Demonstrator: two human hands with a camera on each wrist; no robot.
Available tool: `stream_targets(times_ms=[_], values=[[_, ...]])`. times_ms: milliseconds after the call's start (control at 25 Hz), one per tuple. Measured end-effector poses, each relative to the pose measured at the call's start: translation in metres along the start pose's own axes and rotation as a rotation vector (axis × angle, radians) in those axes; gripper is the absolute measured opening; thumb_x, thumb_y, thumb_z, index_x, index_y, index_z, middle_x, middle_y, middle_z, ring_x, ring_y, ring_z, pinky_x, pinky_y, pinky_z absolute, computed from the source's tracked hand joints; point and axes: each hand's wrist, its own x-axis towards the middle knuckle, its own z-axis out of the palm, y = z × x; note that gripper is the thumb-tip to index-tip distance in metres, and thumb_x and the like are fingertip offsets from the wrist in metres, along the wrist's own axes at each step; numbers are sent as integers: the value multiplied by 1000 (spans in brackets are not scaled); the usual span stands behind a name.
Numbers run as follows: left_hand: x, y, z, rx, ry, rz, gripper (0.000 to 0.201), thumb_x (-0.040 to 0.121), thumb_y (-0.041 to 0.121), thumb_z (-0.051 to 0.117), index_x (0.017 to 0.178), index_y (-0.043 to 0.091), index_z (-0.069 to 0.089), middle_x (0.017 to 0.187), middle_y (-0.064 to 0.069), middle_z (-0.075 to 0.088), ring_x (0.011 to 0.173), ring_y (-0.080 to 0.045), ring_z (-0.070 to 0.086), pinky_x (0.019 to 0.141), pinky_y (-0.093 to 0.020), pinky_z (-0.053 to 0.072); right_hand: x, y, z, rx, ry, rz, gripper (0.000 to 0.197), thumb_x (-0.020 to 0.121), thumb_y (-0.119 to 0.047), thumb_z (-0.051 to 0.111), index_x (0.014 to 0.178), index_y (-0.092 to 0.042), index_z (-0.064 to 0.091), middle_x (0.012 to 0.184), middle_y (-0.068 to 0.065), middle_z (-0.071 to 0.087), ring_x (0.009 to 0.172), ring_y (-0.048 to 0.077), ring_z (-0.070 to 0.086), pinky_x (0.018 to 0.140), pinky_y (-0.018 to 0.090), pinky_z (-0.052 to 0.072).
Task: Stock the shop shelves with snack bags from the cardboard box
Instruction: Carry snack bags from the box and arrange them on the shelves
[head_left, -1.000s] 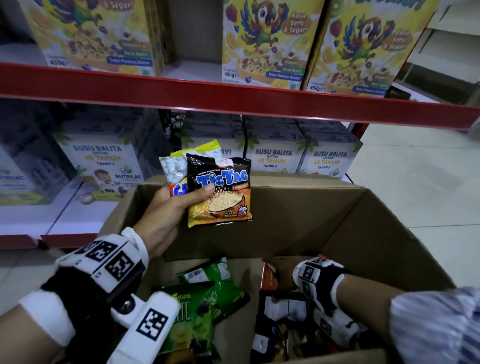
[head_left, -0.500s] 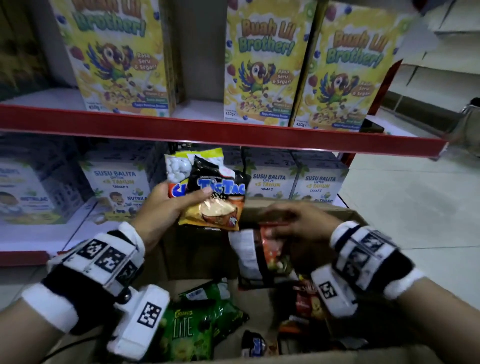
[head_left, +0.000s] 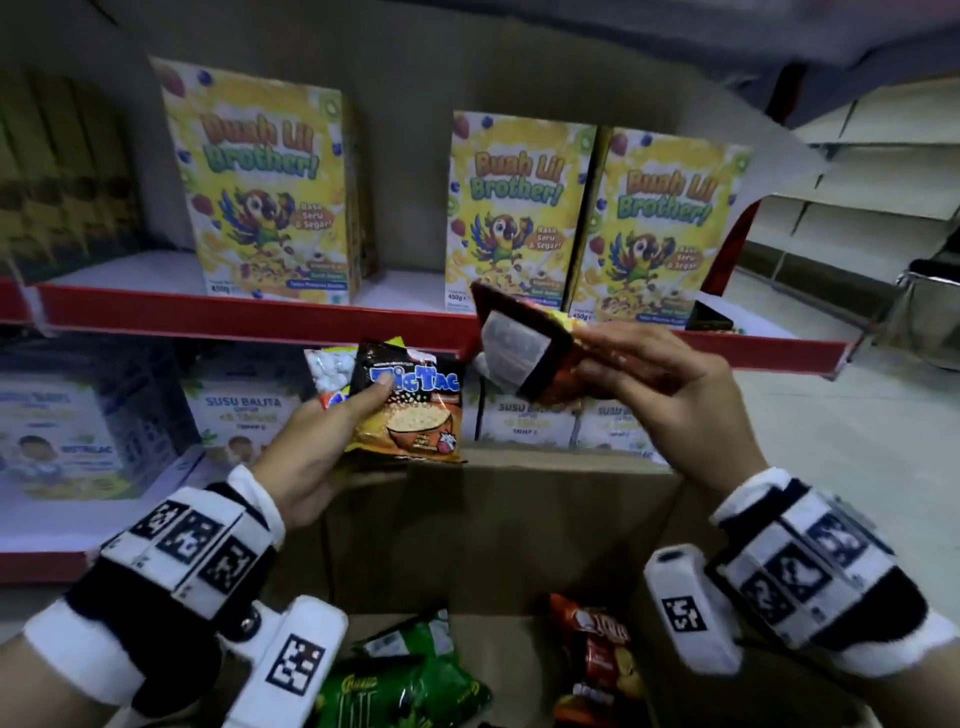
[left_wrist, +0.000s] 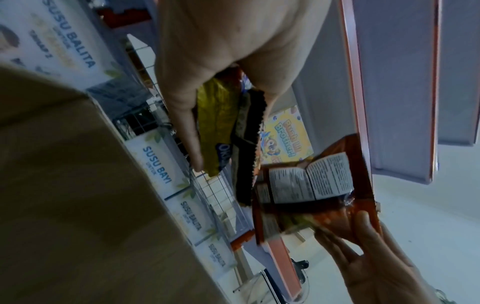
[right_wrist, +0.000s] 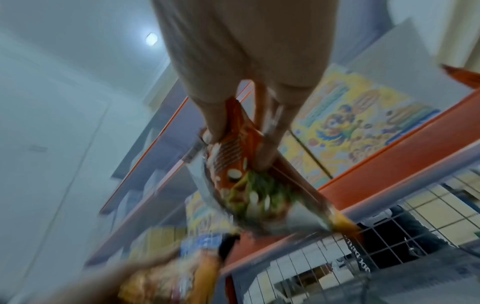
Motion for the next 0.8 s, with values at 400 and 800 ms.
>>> stream_targets(times_ms=[400, 800], values=[[-26, -2, 23, -32, -190, 97, 60, 47, 39, 85, 101, 20, 68, 96, -9, 75, 82, -22, 74, 57, -33, 59, -39, 14, 46, 231, -27, 60, 23, 82, -28, 71, 96, -30, 54, 98, -11, 59, 93, 12, 63, 81, 28, 53], [-16, -9, 23, -116, -117, 120, 21, 77, 12, 63, 98, 12, 64, 72, -5, 74, 59, -15, 71, 51, -26, 58, -29, 13, 25, 452, -344, 548, 65, 54, -19, 87, 110, -39, 63, 105, -2, 73, 96, 15, 70, 73, 25, 57]])
